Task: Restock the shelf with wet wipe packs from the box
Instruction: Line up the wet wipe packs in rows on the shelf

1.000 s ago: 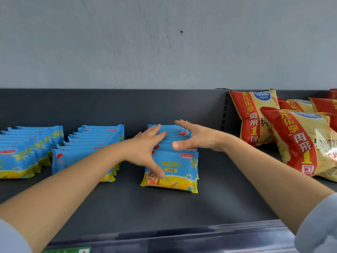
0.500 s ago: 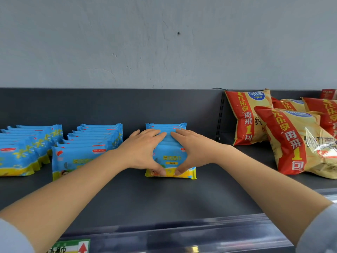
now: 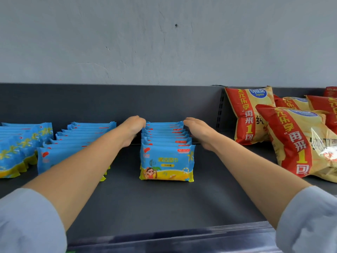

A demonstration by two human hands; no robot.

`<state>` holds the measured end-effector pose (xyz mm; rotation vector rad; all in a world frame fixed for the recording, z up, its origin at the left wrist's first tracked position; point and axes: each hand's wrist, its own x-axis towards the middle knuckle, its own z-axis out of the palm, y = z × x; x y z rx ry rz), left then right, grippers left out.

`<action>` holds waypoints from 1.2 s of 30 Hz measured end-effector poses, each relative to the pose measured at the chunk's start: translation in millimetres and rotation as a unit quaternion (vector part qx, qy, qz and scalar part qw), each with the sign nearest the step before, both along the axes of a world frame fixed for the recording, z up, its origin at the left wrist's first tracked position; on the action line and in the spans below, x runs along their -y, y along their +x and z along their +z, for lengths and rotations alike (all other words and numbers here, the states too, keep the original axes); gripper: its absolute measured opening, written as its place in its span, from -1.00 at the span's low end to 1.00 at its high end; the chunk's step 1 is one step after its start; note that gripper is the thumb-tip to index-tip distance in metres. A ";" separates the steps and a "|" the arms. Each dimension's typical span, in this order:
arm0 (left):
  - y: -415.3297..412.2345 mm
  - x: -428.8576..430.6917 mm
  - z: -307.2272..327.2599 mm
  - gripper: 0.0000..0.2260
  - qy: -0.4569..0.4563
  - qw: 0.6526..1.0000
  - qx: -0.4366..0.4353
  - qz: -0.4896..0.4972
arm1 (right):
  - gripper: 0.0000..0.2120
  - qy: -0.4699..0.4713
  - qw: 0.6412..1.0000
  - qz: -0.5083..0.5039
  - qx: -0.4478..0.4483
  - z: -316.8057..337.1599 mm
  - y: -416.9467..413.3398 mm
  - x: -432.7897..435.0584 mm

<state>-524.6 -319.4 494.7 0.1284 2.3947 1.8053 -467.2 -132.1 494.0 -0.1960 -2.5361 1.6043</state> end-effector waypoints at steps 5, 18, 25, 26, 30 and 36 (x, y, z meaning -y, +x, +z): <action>-4.7 -0.1 1.0 -0.81 0.046 0.998 0.038 -0.006 | -0.77 -0.054 0.998 -0.013 0.038 -2.0 -15.9 3.7; -3.7 -1.8 0.1 -0.85 0.059 0.996 0.049 -0.039 | -0.72 -0.121 0.991 0.003 0.055 -4.8 -21.7 11.3; -7.5 3.7 -2.2 -0.65 -0.042 0.997 0.013 -0.067 | -0.46 -0.012 0.999 0.013 0.046 -5.7 -22.9 4.6; -6.8 5.2 -1.3 -0.55 -0.095 0.992 -0.012 -0.081 | -0.38 0.036 0.999 0.021 0.034 -4.3 -20.7 3.5; 13.1 9.5 12.0 -0.42 -0.258 0.936 -0.139 -0.195 | -0.24 0.184 0.976 0.119 0.001 15.0 5.0 2.0; 50.1 14.6 7.7 0.00 -0.568 0.737 -0.242 -0.275 | 0.16 0.503 0.834 0.226 0.030 25.6 44.6 5.8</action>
